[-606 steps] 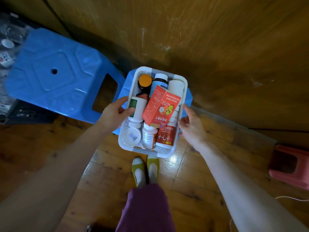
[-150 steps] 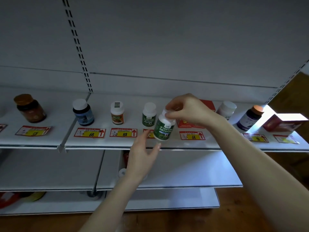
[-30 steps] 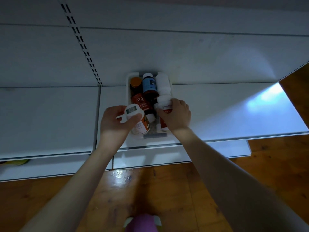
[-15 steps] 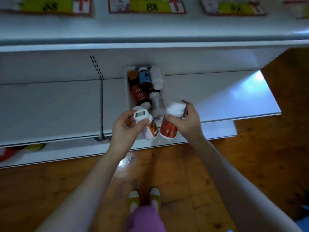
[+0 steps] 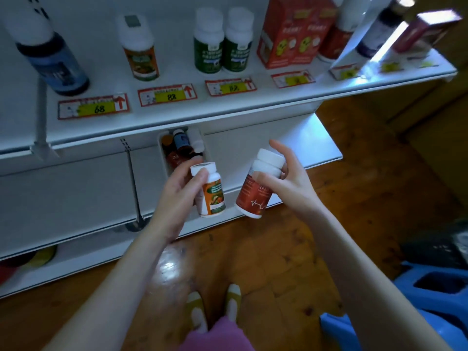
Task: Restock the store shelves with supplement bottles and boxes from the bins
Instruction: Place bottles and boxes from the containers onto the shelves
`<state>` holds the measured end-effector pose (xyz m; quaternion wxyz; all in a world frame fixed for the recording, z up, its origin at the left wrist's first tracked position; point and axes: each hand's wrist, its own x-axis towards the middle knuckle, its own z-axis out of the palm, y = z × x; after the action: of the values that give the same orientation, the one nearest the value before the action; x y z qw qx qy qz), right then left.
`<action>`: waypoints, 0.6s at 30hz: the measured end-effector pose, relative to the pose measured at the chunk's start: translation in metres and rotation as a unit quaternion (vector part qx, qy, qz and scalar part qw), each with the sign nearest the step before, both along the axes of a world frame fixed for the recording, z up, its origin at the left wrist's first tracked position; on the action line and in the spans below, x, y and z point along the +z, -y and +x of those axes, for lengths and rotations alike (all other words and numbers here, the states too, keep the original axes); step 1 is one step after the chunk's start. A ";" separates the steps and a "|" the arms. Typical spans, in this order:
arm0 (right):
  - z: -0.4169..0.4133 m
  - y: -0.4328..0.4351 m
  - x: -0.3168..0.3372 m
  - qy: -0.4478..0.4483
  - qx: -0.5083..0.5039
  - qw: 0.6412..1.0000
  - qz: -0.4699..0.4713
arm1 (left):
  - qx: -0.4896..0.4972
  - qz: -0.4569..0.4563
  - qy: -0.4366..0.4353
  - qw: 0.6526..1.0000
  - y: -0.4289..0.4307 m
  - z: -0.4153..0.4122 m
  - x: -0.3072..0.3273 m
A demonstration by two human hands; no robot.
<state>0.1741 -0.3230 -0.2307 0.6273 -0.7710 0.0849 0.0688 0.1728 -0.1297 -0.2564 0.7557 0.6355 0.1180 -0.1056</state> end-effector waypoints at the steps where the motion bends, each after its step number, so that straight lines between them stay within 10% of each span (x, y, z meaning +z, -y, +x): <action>1: -0.001 0.006 0.013 0.018 -0.001 1.000 -0.009 | -0.002 0.000 0.006 1.000 0.003 0.000 0.010; 18: 0.038 0.155 0.138 0.070 -0.053 0.995 -0.040 | -0.014 -0.034 0.093 0.995 0.146 0.028 0.124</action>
<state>0.2116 -0.4781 -0.0929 0.6033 -0.7927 0.0842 -0.0225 0.2012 -0.2758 -0.1325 0.7828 0.6183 0.0352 -0.0607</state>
